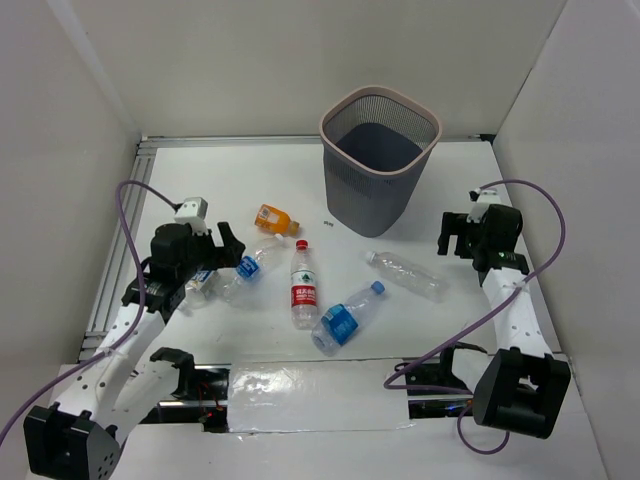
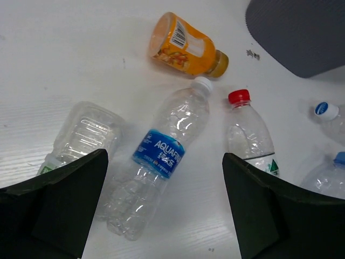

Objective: Put the plastic bottles in the bin

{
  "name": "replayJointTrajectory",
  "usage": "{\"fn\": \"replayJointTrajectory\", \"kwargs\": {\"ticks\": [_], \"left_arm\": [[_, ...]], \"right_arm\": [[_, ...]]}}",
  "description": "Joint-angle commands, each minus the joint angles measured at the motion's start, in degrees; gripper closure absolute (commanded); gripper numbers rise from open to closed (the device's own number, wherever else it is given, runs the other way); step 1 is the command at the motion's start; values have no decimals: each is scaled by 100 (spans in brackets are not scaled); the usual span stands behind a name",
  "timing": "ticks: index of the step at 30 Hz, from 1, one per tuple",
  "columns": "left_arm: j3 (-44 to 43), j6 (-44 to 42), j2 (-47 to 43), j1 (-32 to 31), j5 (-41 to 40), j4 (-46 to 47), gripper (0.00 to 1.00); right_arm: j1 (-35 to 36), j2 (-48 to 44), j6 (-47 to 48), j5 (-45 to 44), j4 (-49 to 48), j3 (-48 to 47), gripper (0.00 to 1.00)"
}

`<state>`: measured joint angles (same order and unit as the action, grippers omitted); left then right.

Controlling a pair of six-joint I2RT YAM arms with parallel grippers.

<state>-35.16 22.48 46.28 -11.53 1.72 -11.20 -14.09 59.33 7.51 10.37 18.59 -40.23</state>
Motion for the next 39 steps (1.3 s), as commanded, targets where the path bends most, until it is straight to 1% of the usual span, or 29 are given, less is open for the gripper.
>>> {"fn": "replayJointTrajectory", "kwargs": {"ticks": [1,2,3,8,9,10,11,12,13,14,15,16,17,18,19,20,21,22,23,24,26,27,28,29,30,34,38,39], "left_arm": [[-202,-200,-58,-25,540,206,0],[-202,-252,-58,-77,540,206,0],[-202,-253,-58,-78,540,206,0],[-202,-253,-6,-78,540,206,0],[-202,-253,-5,-78,601,206,0],[-202,-253,-5,-78,654,206,0],[-202,-253,56,-78,655,206,0],[-254,-253,135,-130,785,206,13],[-255,-253,135,-130,786,206,13],[-255,-253,188,-130,926,206,25],[-324,-253,327,-182,1005,206,64],[-325,-253,407,-183,1076,206,76],[-456,-253,495,-261,1224,206,83],[-518,-253,687,-401,1287,145,83],[-588,-253,794,-481,1340,75,71],[-754,-253,890,-578,1392,13,57],[-851,-253,996,-813,1393,-135,37],[-948,-253,1188,-946,1393,-215,13],[-1106,-253,1277,-1087,1236,-277,6],[-1177,-166,1356,-1401,1130,-329,1],[-1247,-25,1567,-1711,989,-330,1],[-1248,184,1690,-2052,649,-330,1],[-1248,187,1691,-2220,646,-330,1],[-1248,256,1761,-2387,463,-330,1],[-1248,431,1892,-2650,122,-330,1],[-1248,863,2270,-3099,-399,-216,1],[-1353,1197,2709,-3496,-1040,-216,1],[-1353,1267,2798,-3496,-1163,-216,1]], "right_arm": [[-50,34,259,78,144,-310,0],[-50,35,382,323,223,-362,0],[-111,35,670,386,276,-363,0],[-165,35,735,492,408,-477,0],[-217,35,848,649,496,-477,0],[-217,35,1414,842,601,-477,0],[-217,35,1707,1079,724,-477,0],[-217,35,1902,1325,882,-477,0],[-217,35,2078,1492,883,-477,11],[-217,-35,2375,1755,1031,-477,26],[-217,-88,2735,2088,1459,-477,40],[-217,-149,3130,2736,1672,-477,56],[-217,-219,3961,3003,1848,-399,56],[-217,-412,4421,3215,2015,-224,52],[-217,-509,4852,3513,2243,-109,28],[-217,-597,5413,3585,2246,-12,16],[-217,-763,5567,3638,2246,145,7],[-130,-765,5690,3639,2106,199,0],[45,-765,5692,3639,2035,200,0],[159,-635,5613,3639,1982,200,0],[440,-371,5403,3289,1615,269,0],[842,-143,4775,2826,1065,392,0],[846,-54,4769,2821,1059,454,0],[933,16,4769,2560,720,507,0],[1056,139,4717,2558,612,559,0],[1338,534,4664,2409,409,673,0],[1400,869,4611,1926,-389,1025,0],[1400,922,4611,1768,-469,1026,2]]}}
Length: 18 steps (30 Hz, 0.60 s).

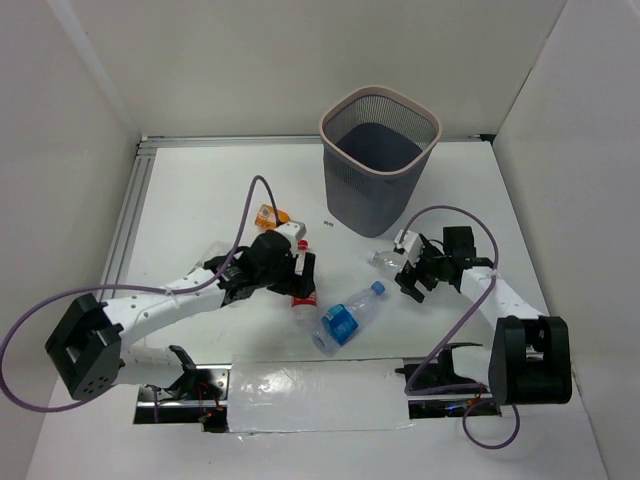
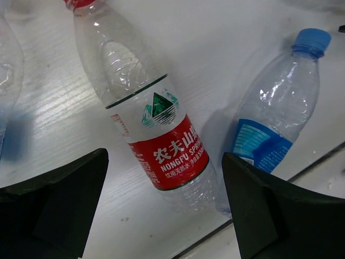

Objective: Put the plastic bottles in the bin

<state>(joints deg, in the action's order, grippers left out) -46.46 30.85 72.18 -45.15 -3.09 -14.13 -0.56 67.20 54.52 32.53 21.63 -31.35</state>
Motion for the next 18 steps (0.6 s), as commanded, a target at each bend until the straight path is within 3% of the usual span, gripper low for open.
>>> {"fn": "replayJointTrajectory", "kwargs": {"ticks": [1,3,6,7,8,12,15,18], "left_arm": [[-284,483,296,-222,-823,77,1],[-285,570,550,-293,-999,77,1],[-338,624,823,-346,-1202,77,1],[-390,624,989,-346,-1263,77,1],[-390,624,1052,-398,-1264,77,1],[-443,572,1245,-399,-1325,209,1],[-496,571,1307,-451,-1430,209,1],[-444,571,1307,-451,-1431,156,1]], "right_arm": [[47,214,-91,-502,-774,191,5],[47,267,-38,-616,-827,243,9],[108,267,111,-669,-827,244,25],[108,267,111,-669,-827,244,34],[108,267,207,-609,-714,244,53],[39,101,707,23,251,-272,78],[-15,-398,1428,841,1761,-852,79],[134,-1022,1649,1360,2178,-1467,81]]}}
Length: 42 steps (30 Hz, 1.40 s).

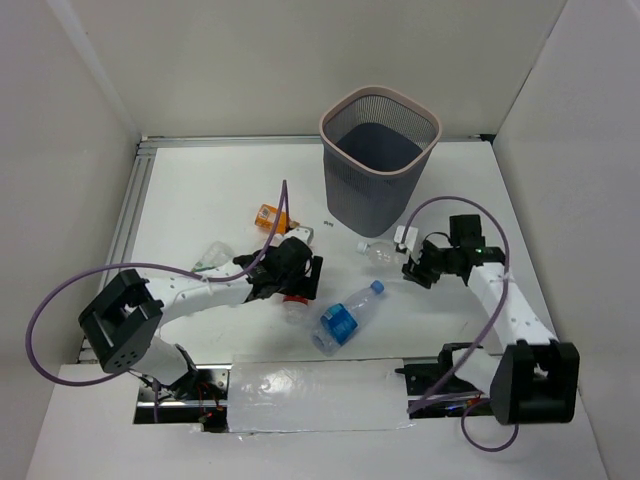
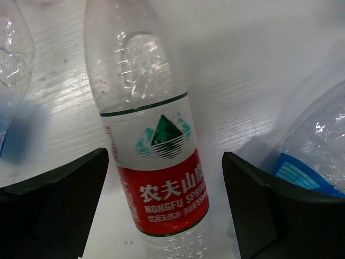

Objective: Put the plastic bottles in the bin

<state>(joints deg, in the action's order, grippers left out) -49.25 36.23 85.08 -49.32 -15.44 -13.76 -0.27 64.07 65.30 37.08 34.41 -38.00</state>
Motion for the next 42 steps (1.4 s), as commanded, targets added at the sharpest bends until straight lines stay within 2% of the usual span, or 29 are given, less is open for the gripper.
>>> {"fn": "replayJointTrajectory", "kwargs": {"ticks": [1,5,8,9,10,11,13,14,16,17,18,20,21,24,26,27,30,35,36,39,40,42], "left_arm": [[-163,33,18,-34,-196,180,1],[-40,33,-44,-86,-196,286,1],[12,33,-97,-87,-196,339,1],[65,33,-97,-87,-196,339,1],[65,33,-97,-87,-196,339,1],[65,33,-97,-87,-196,339,1],[65,33,-97,-87,-196,339,1],[65,33,-97,-87,-196,339,1],[117,33,-97,-87,-196,339,1],[118,33,-36,-87,-196,339,1],[118,33,34,-87,-196,339,1],[118,33,122,-87,-196,339,1],[118,33,210,-87,-196,339,1],[118,86,368,-87,-301,339,1],[118,86,465,-87,-302,339,1],[118,86,466,-87,-302,339,1],[118,86,685,-87,-249,391,2],[13,33,686,-87,-187,444,23],[12,-19,616,-87,-187,444,34],[-119,-80,449,-148,-135,383,53],[-119,-81,292,-148,-135,313,62],[-347,-221,-33,-210,-82,190,71]], "right_arm": [[167,-808,572,1106,1048,-988,81],[545,-827,-6,1608,1007,-2174,82],[853,-528,-1208,1951,270,-3229,82],[1010,-432,-2022,1952,-11,-3492,82],[1090,-222,-2404,2013,-283,-3756,82],[1187,-107,-2825,1857,-921,-4255,82],[1537,130,-3730,1383,-1514,-4697,82],[1652,349,-3978,676,-2169,-4960,79],[1802,622,-4244,-22,-2640,-5155,78],[1803,998,-4245,-295,-2824,-5382,72],[1803,1219,-4245,-707,-2826,-5515,69],[1733,1859,-4131,-965,-2774,-5840,65],[1680,2037,-4130,-1053,-2686,-5903,53],[1513,2495,-4051,-1158,-2466,-5956,33],[1355,2557,-4235,-1107,-2404,-5903,6],[1302,2557,-4288,-1002,-2404,-5903,0],[1162,2505,-4341,-765,-2220,-5903,0],[898,2110,-4341,-229,-1922,-5640,0],[793,1883,-4341,-114,-1921,-5431,0],[477,1374,-4394,386,-1921,-5043,0],[389,1240,-4394,631,-1921,-4781,0],[72,881,-4333,931,-1720,-4446,0]]}}
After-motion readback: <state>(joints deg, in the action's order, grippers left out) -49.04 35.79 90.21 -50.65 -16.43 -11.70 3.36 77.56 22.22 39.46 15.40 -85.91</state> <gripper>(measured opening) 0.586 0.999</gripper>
